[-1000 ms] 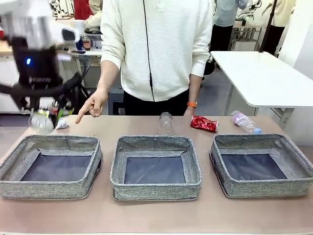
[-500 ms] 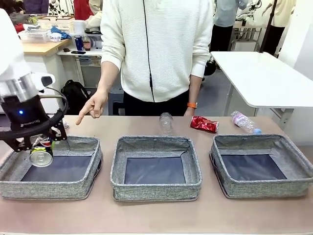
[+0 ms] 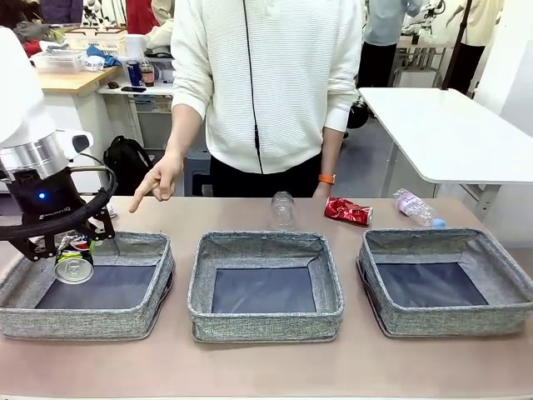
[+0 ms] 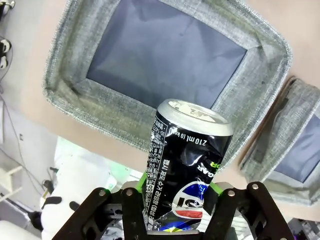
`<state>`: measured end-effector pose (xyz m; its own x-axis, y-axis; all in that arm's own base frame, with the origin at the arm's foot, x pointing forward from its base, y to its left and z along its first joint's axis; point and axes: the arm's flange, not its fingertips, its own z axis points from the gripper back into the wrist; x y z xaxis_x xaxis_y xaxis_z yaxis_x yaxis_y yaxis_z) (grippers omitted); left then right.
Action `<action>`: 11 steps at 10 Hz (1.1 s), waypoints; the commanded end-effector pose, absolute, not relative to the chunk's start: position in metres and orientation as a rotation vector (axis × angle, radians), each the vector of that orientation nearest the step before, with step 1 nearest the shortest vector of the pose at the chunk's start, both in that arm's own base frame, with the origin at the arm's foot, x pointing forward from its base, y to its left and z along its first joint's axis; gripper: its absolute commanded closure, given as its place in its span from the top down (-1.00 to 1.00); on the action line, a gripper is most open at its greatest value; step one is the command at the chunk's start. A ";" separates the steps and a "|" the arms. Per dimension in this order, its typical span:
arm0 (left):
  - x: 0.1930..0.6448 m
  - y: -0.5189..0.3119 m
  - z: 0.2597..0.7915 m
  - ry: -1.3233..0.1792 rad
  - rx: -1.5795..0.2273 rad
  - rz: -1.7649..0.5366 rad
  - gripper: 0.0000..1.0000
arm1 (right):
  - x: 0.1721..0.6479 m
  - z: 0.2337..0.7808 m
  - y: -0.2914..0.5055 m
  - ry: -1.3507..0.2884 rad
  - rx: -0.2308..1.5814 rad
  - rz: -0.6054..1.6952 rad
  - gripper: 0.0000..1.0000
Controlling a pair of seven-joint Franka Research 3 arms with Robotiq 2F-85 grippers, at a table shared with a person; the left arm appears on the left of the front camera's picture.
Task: Sort the waste into the appropriate baskets.
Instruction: Place the picked waste into the Fabric basket indicated by the person.
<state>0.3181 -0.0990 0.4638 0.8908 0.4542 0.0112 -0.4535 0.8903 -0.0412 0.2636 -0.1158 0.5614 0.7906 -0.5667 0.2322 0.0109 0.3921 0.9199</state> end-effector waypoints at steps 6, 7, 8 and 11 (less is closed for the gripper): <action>0.330 -0.101 0.472 -0.057 -0.089 0.508 1.00 | 0.266 0.562 -0.117 -0.596 1.140 -0.369 1.00; 0.329 -0.101 0.474 -0.058 -0.081 0.506 1.00 | 0.266 0.562 -0.117 -0.596 1.140 -0.369 1.00; 0.329 -0.103 0.476 -0.060 -0.084 0.504 1.00 | 0.266 0.562 -0.117 -0.596 1.140 -0.369 1.00; 0.326 -0.113 0.490 -0.036 -0.192 0.430 1.00 | 0.266 0.562 -0.117 -0.596 1.140 -0.369 1.00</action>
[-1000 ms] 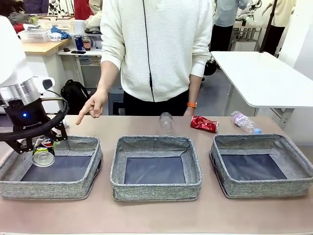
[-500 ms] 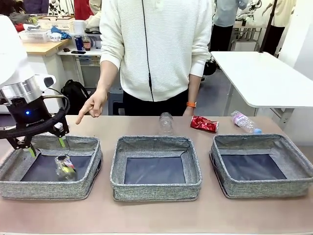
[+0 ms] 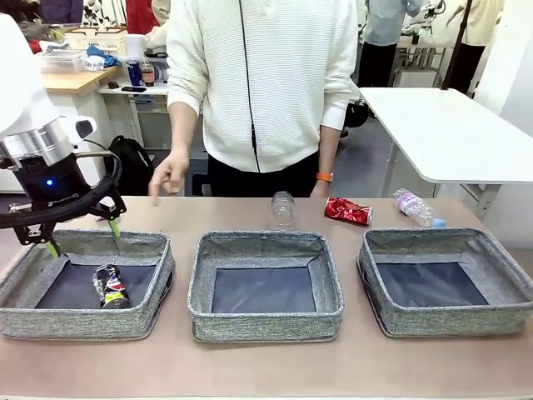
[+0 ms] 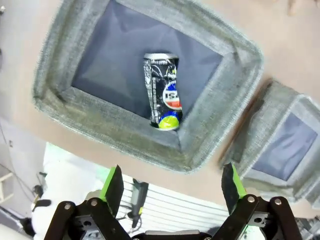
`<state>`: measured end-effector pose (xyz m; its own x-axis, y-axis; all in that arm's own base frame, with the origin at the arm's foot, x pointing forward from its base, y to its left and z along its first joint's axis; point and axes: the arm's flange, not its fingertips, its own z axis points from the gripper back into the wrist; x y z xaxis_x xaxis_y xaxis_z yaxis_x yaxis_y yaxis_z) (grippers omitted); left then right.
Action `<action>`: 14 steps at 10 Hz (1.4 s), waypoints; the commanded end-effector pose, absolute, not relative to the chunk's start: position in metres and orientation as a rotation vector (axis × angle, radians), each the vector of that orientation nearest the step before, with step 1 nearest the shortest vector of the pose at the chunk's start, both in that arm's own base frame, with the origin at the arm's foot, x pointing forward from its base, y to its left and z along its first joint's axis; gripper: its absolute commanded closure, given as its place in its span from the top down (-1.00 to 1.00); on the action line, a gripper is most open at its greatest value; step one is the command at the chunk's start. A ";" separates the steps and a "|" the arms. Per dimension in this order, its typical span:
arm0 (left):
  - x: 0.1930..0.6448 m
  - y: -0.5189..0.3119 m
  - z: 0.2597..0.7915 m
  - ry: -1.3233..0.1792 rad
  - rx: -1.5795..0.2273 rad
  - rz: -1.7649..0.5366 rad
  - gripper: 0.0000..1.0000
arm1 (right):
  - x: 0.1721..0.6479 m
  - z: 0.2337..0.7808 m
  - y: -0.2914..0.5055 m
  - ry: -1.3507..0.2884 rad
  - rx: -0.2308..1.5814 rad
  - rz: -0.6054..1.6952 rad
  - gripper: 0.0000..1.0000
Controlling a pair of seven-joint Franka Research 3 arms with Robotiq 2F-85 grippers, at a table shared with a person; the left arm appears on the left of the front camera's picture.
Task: Sort the waste into the appropriate baskets.
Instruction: Place the picked waste into the Fabric basket indicated by the person.
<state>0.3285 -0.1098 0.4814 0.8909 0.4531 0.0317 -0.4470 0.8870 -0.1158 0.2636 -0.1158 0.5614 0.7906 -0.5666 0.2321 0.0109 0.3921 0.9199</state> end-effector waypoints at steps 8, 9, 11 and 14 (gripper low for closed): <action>0.323 -0.056 0.559 0.001 -1.356 -0.398 1.00 | 0.266 0.562 -0.117 -0.596 1.140 -0.369 1.00; 0.310 -0.021 0.555 -0.077 -1.466 -0.360 1.00 | 0.266 0.562 -0.117 -0.596 1.140 -0.369 1.00; 0.271 0.044 0.570 -0.211 -1.555 -0.198 1.00 | 0.266 0.562 -0.117 -0.596 1.140 -0.369 1.00; 0.230 0.092 0.586 -0.187 -1.578 -0.082 1.00 | 0.266 0.562 -0.117 -0.596 1.140 -0.369 1.00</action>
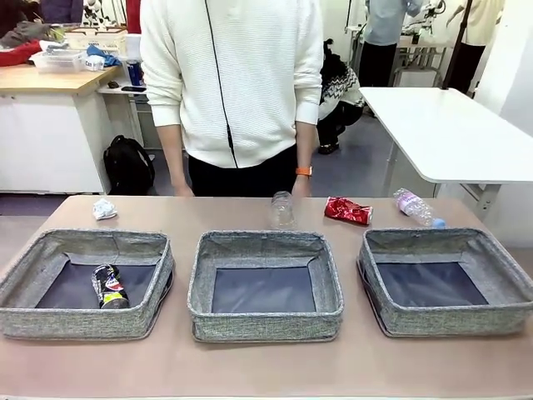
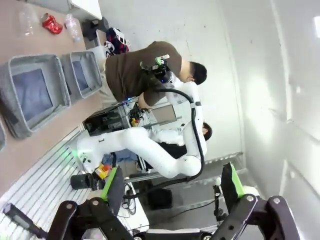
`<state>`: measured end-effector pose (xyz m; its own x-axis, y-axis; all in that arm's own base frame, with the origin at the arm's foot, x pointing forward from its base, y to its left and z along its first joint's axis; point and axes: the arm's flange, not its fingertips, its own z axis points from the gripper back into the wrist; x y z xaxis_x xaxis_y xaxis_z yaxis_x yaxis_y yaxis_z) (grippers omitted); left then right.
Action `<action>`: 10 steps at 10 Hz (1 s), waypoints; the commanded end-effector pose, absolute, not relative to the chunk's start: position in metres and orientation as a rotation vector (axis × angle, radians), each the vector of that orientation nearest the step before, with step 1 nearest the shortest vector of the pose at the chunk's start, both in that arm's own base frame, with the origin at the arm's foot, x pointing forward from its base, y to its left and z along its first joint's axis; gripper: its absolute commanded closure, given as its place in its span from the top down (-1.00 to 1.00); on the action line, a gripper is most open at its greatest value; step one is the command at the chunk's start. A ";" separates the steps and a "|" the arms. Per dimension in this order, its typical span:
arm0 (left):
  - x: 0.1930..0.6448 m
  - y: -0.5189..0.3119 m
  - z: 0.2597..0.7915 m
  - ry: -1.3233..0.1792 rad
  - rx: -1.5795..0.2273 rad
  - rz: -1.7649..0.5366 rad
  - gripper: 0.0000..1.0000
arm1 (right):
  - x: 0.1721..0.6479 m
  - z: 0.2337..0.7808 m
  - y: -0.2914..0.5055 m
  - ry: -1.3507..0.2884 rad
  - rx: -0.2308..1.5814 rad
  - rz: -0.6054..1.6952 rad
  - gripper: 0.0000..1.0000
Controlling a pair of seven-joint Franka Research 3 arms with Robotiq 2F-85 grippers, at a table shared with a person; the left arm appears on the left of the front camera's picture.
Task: Sort the waste into the appropriate baskets.
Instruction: Place the picked waste into the Fabric basket indicated by the person, then pick up the waste item pointed out by the person.
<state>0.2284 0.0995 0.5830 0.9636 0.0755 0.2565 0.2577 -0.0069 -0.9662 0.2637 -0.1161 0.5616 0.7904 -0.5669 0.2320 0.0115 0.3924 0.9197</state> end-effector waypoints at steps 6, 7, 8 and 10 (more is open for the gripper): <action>0.244 0.084 0.580 -0.281 -1.570 -0.211 1.00 | 0.266 0.562 -0.117 -0.596 1.140 -0.369 1.00; 0.244 0.084 0.580 -0.281 -1.570 -0.211 1.00 | 0.266 0.562 -0.117 -0.596 1.140 -0.369 1.00; 0.244 0.084 0.580 -0.281 -1.570 -0.211 1.00 | 0.266 0.562 -0.117 -0.596 1.140 -0.369 1.00; 0.244 0.084 0.580 -0.281 -1.570 -0.211 1.00 | 0.266 0.562 -0.117 -0.596 1.140 -0.369 1.00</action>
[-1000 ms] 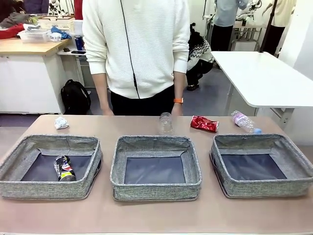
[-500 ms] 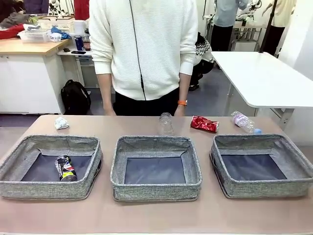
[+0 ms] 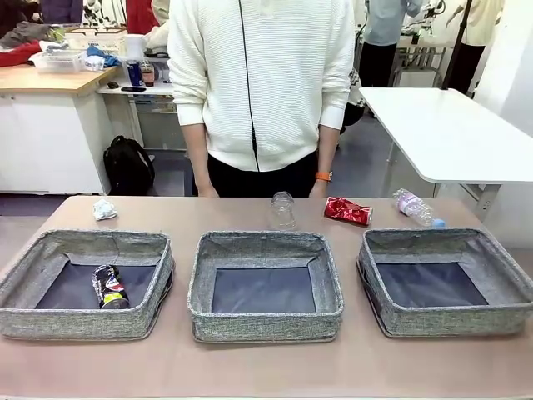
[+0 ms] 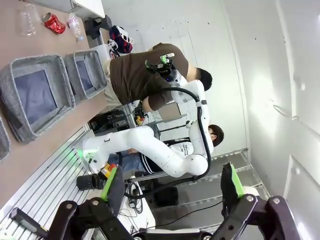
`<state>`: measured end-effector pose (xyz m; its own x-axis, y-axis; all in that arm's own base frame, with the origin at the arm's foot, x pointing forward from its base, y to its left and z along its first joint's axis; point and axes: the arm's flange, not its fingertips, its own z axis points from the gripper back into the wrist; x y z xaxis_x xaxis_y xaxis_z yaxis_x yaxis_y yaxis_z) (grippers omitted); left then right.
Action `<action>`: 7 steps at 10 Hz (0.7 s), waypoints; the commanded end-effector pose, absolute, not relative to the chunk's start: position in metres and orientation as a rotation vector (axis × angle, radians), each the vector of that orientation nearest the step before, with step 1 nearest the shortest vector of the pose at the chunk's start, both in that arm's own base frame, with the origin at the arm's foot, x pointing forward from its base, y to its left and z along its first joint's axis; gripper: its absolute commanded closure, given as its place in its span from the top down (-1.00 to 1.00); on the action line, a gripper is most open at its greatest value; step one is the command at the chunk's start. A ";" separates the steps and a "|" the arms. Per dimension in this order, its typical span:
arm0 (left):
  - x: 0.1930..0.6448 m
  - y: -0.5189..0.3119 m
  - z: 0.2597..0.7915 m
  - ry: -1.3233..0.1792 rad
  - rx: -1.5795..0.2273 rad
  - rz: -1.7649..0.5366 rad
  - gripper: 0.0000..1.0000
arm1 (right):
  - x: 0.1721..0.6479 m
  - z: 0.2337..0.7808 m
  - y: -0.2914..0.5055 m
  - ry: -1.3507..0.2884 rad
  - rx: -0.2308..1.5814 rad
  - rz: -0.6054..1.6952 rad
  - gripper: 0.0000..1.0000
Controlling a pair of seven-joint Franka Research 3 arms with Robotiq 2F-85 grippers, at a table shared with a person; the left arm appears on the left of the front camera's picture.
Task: Sort the waste into the appropriate baskets.
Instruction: Pick up the waste item pointed out by the person.
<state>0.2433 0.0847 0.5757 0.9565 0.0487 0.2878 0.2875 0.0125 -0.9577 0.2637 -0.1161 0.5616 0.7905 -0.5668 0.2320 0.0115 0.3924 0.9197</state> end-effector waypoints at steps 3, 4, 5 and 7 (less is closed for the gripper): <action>0.244 0.084 0.580 -0.281 -1.570 -0.211 1.00 | 0.266 0.562 -0.117 -0.596 1.140 -0.369 1.00; 0.244 0.084 0.580 -0.281 -1.570 -0.211 1.00 | 0.266 0.562 -0.117 -0.596 1.140 -0.369 1.00; 0.244 0.084 0.580 -0.281 -1.570 -0.211 1.00 | 0.266 0.562 -0.117 -0.596 1.140 -0.369 1.00; 0.244 0.084 0.580 -0.281 -1.570 -0.211 1.00 | 0.266 0.562 -0.117 -0.596 1.140 -0.369 1.00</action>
